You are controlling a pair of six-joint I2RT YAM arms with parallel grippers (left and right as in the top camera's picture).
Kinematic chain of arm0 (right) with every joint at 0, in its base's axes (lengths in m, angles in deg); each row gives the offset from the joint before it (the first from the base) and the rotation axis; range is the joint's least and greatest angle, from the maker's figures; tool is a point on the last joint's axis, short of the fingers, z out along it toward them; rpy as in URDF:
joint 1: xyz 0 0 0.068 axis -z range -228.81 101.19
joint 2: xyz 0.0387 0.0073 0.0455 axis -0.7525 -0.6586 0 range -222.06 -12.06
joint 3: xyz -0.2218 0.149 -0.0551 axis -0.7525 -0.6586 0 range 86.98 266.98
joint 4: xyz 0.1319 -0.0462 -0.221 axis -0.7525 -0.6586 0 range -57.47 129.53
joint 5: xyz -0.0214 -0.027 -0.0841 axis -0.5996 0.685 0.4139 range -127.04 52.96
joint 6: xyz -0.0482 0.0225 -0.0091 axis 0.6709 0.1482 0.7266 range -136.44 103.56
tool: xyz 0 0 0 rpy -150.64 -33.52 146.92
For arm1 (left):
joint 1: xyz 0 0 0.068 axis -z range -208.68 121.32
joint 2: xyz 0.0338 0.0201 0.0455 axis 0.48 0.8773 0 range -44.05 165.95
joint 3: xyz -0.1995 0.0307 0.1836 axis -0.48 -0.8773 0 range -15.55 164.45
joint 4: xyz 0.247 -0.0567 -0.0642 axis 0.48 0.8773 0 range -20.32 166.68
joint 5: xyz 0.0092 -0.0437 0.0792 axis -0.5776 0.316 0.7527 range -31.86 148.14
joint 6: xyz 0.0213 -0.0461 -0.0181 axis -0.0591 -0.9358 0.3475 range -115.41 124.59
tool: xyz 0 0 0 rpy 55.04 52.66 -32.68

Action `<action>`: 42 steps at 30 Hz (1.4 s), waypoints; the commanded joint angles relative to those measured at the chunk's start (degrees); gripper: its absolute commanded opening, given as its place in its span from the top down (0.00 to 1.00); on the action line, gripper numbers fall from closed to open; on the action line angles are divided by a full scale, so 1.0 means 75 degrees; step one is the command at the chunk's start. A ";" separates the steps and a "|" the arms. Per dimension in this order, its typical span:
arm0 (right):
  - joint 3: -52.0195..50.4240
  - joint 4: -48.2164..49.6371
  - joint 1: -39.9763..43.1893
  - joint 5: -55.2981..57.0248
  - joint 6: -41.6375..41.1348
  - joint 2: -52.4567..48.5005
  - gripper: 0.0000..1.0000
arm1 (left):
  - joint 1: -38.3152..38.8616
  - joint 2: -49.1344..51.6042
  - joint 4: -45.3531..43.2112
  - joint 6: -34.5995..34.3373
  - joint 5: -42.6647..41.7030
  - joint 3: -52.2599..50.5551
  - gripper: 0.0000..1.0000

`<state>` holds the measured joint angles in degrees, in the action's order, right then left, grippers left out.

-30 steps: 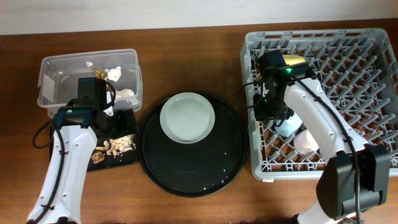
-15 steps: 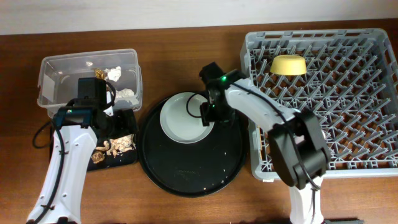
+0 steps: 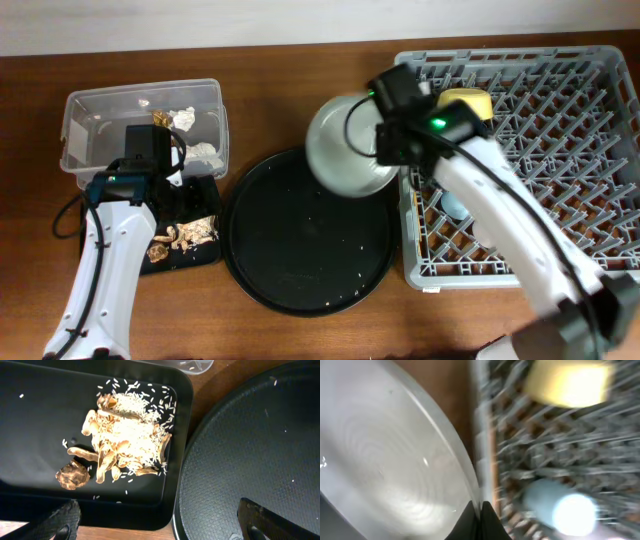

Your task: Sort waste into correct bins and load items into the dishwasher rack

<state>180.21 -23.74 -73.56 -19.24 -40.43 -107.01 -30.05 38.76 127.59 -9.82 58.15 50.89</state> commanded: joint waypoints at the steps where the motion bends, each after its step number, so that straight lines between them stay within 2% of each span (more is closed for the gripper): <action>1: 0.0102 0.0178 0.0227 0.3328 -0.0038 0.0755 0.96 | -0.0020 -0.0117 -0.0017 -0.0073 -0.0026 0.0020 0.01; 2: 0.0099 0.0230 0.0300 0.4657 -0.0038 0.0752 0.96 | -0.0020 -0.0117 -0.0015 -0.0073 -0.0026 0.0020 0.01; 4: 0.0093 0.0259 0.0312 0.5648 -0.0041 0.0592 0.96 | -0.0020 -0.0117 -0.0029 -0.0073 -0.0026 0.0020 0.01; 11: 0.0076 0.0058 0.0321 0.5540 -0.0070 -0.1011 0.96 | -0.0020 -0.0117 -0.0023 -0.0073 -0.0026 0.0020 0.01; 13: 0.0070 0.0052 0.0326 0.5147 -0.0073 -0.1116 0.96 | -0.0020 -0.0117 -0.0023 -0.0073 -0.0026 0.0020 0.01; 15: 0.0070 0.0052 0.0326 0.3940 -0.0070 -0.1148 0.96 | -0.0020 -0.0114 -0.0026 -0.0073 -0.0026 0.0020 0.01; 16: 0.0070 -0.0087 0.0323 0.2667 -0.0067 -0.1148 0.94 | -0.0020 -0.0117 -0.0023 -0.0073 -0.0026 0.0020 0.01; 17: 0.0070 -0.0146 0.0323 0.2130 -0.0067 -0.1148 0.92 | -0.0020 -0.0114 -0.0026 -0.0073 -0.0026 0.0020 0.01; 18: 0.0070 -0.0178 0.0323 0.1813 -0.0070 -0.1148 0.80 | -0.0020 -0.0114 -0.0023 -0.0073 -0.0026 0.0020 0.01; 19: 0.0076 -0.0233 0.0326 0.1813 -0.0070 -0.1137 0.64 | -0.0020 -0.0117 -0.0020 -0.0073 -0.0026 0.0020 0.01; 21: 0.0236 -0.0530 0.0329 0.1489 -0.0070 -0.0699 0.56 | -0.0020 -0.0114 -0.0020 -0.0073 -0.0026 0.0020 0.01; 22: 0.0391 -0.0603 0.0460 0.0924 -0.0061 -0.0160 0.41 | -0.0020 -0.0117 -0.0020 -0.0073 -0.0026 0.0020 0.01; 23: 0.0396 -0.0627 0.0702 0.0230 0.0020 0.0239 0.31 | -0.0020 -0.0117 -0.0020 -0.0070 -0.0029 0.0020 0.01; 24: 0.0396 -0.0691 0.1102 -0.0851 0.0536 0.0557 0.30 | -0.0020 -0.0117 -0.0020 -0.0067 -0.0032 0.0020 0.01; 25: 0.0396 -0.0947 0.1839 -0.2343 0.1227 0.0787 0.30 | -0.0017 -0.0114 -0.0079 0.0391 -0.0219 0.0020 0.01; 26: 0.0393 -0.1288 0.2483 -0.3258 0.1690 0.0822 0.24 | -0.0017 -0.0114 -0.0128 0.0755 -0.0525 0.0020 0.01; 27: 0.0367 -0.1862 0.3171 -0.4269 0.2597 0.0819 0.19 | -0.0009 -0.0108 -0.0125 0.1113 -0.0918 0.0020 0.01; 28: 0.0356 -0.2250 0.3450 -0.4581 0.3089 0.0819 0.17 | 0.0061 -0.0108 0.0044 0.1221 -0.1070 0.0020 0.01; 30: 0.0294 -0.2923 0.3762 -0.4482 0.3348 0.0898 0.14 | 0.0329 -0.0108 0.0778 0.1259 -0.1061 -0.0006 0.01; 32: -0.0562 -0.2422 0.3754 -0.4488 0.3293 0.1559 0.01 | 0.0737 -0.0248 0.0819 0.1364 -0.1055 -0.0067 0.01; 33: -0.1317 -0.1880 0.3754 -0.4485 0.3194 0.2139 0.01 | 0.0909 -0.0493 0.0743 0.1364 -0.0997 -0.0175 0.01; 35: -0.3089 -0.0662 0.3754 -0.4039 0.2868 0.3564 0.01 | 0.1020 -0.1297 0.0332 0.1361 -0.0947 -0.0644 0.01; 37: -0.4552 0.0131 0.3754 -0.3911 0.2879 0.5138 0.01 | 0.1020 -0.2879 -0.0300 0.1364 -0.0947 -0.1609 0.01; 40: -0.5091 0.0003 0.3754 -0.3829 0.2879 0.6362 0.01 | 0.1020 -0.4803 -0.0600 0.1300 -0.0956 -0.2358 0.01; 42: -0.5091 -0.0026 0.3754 -0.3829 0.2879 0.6458 0.01 | 0.1020 -0.5458 -0.0571 0.1303 -0.0950 -0.2358 0.01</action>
<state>142.39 -23.89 -45.74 -48.77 -18.24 -58.60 -22.38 1.12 123.30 -0.75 51.05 33.84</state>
